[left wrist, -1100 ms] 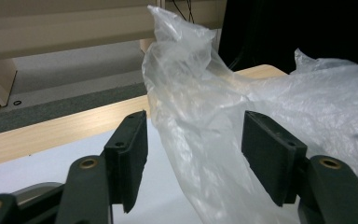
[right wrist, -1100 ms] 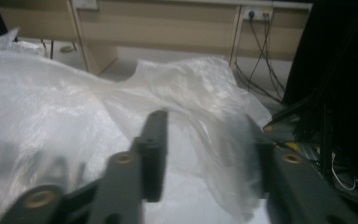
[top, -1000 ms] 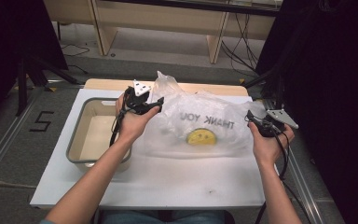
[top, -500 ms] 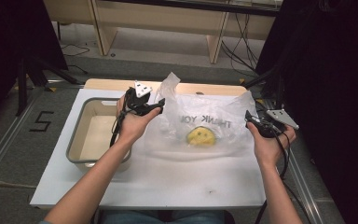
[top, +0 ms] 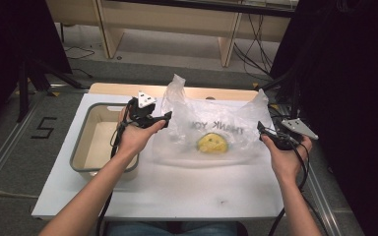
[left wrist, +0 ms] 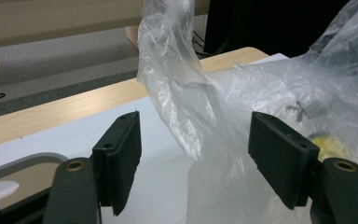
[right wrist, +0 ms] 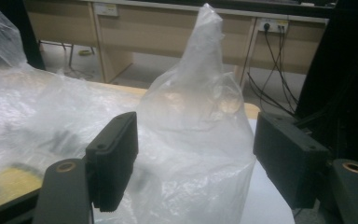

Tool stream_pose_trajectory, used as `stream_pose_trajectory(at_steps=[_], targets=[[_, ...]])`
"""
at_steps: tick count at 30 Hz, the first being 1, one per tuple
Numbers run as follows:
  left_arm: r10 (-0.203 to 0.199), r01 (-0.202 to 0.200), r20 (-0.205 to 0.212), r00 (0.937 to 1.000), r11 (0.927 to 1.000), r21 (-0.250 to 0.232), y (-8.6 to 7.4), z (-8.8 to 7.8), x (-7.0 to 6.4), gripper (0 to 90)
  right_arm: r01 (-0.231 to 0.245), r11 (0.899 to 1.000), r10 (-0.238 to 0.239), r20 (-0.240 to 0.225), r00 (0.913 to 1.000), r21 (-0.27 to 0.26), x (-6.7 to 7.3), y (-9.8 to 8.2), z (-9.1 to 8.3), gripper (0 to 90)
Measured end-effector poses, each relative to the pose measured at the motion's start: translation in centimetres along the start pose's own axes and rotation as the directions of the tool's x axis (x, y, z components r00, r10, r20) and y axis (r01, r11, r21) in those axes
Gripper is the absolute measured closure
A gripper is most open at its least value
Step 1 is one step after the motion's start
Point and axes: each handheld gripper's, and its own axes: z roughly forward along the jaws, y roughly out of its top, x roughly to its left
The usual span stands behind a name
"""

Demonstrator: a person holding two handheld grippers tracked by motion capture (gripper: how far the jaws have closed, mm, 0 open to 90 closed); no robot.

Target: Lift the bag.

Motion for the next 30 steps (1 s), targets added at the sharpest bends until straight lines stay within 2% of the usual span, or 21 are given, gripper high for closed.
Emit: stream_pose_trajectory(at_steps=[11,18,30], targets=[[0.038,-0.039,0.05,0.998,0.9992,0.013,-0.8,-2.1,-0.4,33.1,0.003,0.999,-0.001,-0.069,0.9976,0.033,0.3,-0.9,-0.9,32.1],[0.039,-0.04,0.067,0.997,0.9991,0.015,-1.5,-3.2,-0.4,32.9,-0.001,0.999,0.006,-0.102,0.9948,0.049,0.4,-1.2,-1.7,32.7],[0.046,-0.049,0.084,0.9954,0.9984,0.029,-2.3,-4.3,-0.4,32.5,0.043,0.996,-0.031,-0.146,0.9889,0.083,0.6,-1.9,-2.7,33.1]])
